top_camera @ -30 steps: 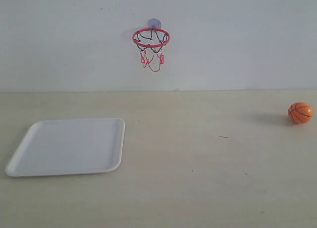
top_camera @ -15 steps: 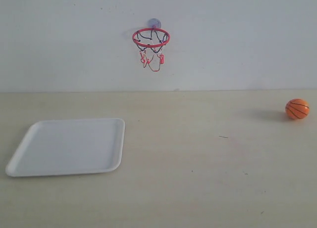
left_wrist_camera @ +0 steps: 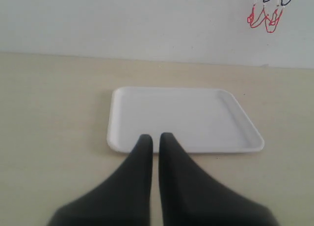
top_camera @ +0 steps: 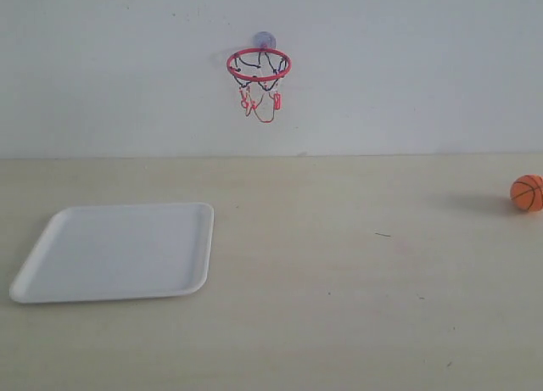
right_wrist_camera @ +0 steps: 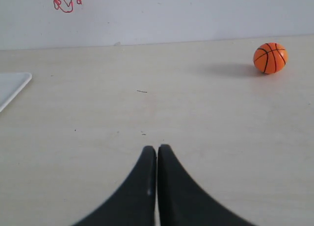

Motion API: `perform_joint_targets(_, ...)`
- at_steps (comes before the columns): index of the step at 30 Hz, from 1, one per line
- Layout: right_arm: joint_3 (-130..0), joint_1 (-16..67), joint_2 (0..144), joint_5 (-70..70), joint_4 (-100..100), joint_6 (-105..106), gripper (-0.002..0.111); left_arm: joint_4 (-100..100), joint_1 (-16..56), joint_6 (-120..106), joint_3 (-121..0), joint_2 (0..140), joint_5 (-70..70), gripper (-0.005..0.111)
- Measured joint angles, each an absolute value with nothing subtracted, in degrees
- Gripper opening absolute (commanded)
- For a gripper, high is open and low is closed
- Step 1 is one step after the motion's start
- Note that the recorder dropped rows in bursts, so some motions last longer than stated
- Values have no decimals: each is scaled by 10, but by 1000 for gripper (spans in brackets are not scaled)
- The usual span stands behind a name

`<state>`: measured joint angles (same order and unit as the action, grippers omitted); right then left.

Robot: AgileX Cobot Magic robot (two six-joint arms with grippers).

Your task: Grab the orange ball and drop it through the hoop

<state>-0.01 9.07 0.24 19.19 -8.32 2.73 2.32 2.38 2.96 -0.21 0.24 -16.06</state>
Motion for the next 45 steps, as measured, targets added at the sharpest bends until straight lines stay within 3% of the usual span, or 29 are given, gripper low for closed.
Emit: perform_joint_targets(45, 0, 91, 2, 192, -83, 27, 0, -26, 24, -17, -2, 2, -180, 4)
